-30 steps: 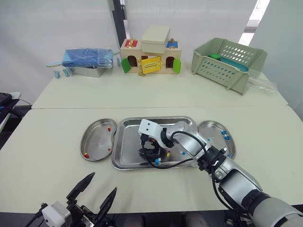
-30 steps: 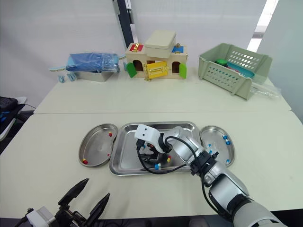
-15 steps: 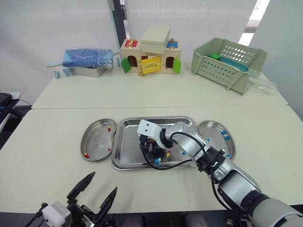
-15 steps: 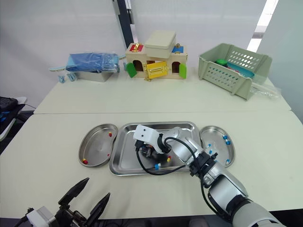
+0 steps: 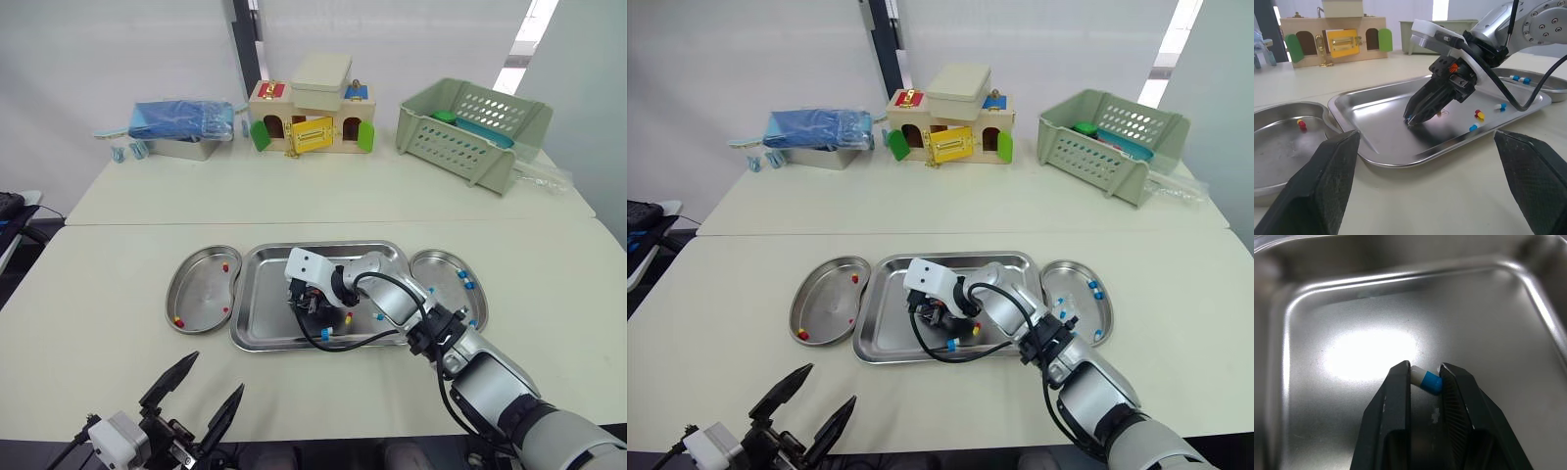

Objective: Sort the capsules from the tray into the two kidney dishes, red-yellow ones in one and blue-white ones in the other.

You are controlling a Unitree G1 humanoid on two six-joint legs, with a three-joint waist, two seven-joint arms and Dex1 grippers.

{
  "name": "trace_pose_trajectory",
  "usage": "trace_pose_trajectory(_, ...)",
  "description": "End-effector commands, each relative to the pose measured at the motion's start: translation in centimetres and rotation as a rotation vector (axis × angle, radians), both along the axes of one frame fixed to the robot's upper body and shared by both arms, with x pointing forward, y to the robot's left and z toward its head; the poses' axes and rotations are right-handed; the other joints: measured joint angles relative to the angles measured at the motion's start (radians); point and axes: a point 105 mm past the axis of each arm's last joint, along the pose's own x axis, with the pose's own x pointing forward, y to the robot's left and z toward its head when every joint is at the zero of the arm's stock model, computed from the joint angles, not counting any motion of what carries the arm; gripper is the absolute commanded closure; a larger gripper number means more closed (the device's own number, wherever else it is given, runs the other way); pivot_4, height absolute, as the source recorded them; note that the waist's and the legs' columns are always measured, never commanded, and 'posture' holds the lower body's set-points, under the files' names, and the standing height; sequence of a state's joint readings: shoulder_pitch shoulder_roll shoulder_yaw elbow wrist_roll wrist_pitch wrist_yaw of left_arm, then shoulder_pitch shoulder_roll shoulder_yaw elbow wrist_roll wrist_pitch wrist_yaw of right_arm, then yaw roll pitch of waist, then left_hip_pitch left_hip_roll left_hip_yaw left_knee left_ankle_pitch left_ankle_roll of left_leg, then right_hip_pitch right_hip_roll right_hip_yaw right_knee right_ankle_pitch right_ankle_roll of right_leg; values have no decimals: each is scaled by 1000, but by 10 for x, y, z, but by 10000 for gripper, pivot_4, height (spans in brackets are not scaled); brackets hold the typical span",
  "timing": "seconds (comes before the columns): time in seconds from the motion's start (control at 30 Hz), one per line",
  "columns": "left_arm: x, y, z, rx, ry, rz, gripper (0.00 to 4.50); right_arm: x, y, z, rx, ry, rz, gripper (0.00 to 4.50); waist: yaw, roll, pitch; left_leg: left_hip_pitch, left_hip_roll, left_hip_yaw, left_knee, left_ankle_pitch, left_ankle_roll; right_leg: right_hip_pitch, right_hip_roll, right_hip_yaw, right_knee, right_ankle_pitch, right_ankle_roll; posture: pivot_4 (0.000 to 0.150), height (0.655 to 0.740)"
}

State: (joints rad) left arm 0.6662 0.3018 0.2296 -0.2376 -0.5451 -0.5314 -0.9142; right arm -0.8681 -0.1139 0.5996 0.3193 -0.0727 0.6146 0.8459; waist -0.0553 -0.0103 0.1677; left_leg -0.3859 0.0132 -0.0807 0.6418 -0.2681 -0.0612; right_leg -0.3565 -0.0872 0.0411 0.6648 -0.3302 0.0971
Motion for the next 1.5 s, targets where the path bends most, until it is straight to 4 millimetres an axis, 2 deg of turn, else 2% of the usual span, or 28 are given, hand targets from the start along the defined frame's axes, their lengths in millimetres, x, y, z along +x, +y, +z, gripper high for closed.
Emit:
trace_pose_trajectory(0.03, 0, -3, 5, 5, -21, -13, 0, -1, 1, 4, 27, -5, 7, 38521, 0, 0, 0, 0, 0, 0, 0, 0, 0, 0, 0, 0, 0, 0, 0, 1500, 7400)
trace_pose_trajectory(0.2, 0, -4, 5, 4, -21, -19, 0, -2, 2, 12, 49, -24, 17, 38521, 0, 0, 0, 0, 0, 0, 0, 0, 0, 0, 0, 0, 0, 0, 0, 1500, 7400)
trace_pose_trajectory(0.37, -4, -9, 3, 44, -20, -96, 0, -7, 0, 30, 96, -48, 49, 38521, 0, 0, 0, 0, 0, 0, 0, 0, 0, 0, 0, 0, 0, 0, 0, 1500, 7400)
trace_pose_trajectory(0.47, -5, -10, 3, 67, -20, -150, 0, -17, -7, 47, 181, -58, 105, 38521, 1, 0, 0, 0, 0, 0, 0, 0, 0, 0, 0, 0, 0, 0, 0, 1500, 7400)
trace_pose_trajectory(0.57, -7, -13, 3, 94, -28, -224, 0, -26, -30, 54, 206, -47, 130, 38521, 7, 0, 0, -1, 0, 0, 0, 0, 0, 0, 0, 0, -1, 0, 0, 1500, 7400)
trace_pose_trajectory(0.67, -7, -16, 4, 104, -39, -294, 0, -28, -62, 57, 201, -51, 108, 38521, 13, 0, 0, -1, 0, 0, 0, 0, 0, 1, 0, 0, -1, 0, 0, 1500, 7400)
trace_pose_trajectory(0.77, -5, -24, 4, 105, -54, -374, 0, -28, -100, 56, 159, -62, 61, 38521, 20, 0, 0, -1, 0, 0, 1, 0, 0, 1, 0, -1, -2, 0, 0, 1500, 7400)
trace_pose_trajectory(0.9, -1, -39, 5, 92, -79, -485, 0, -34, -151, 66, 152, -52, -5, 38521, 22, 0, 1, -1, 0, 0, 0, 0, 0, 2, 0, -1, -2, 0, 0, 1500, 7400)
trace_pose_trajectory(1.03, 1, -49, 6, 92, -102, -587, 0, -34, -210, 68, 91, -56, -147, 38521, 24, -1, 1, -1, 0, 0, 1, 0, 0, 3, 0, -1, -2, 0, 0, 1500, 7400)
trace_pose_trajectory(1.17, 3, -52, 7, 87, -117, -624, 0, -37, -241, 64, 50, -45, -234, 38521, 20, -1, 1, 0, 0, 1, 0, 0, 0, 3, 0, 0, -2, 0, 0, 1500, 7400)
trace_pose_trajectory(1.27, 4, -52, 8, 80, -125, -631, 0, -38, -255, 59, 26, -40, -277, 38521, 20, -1, 1, 1, 0, 1, 1, 0, 0, 4, 0, 0, -2, 0, 0, 1500, 7400)
trace_pose_trajectory(1.5, 6, -51, 8, 67, -119, -614, 0, -38, -261, 50, -2, -25, -291, 38521, 22, -1, 1, 0, 0, 1, 1, 0, 0, 4, 0, 0, -2, 0, 0, 1500, 7400)
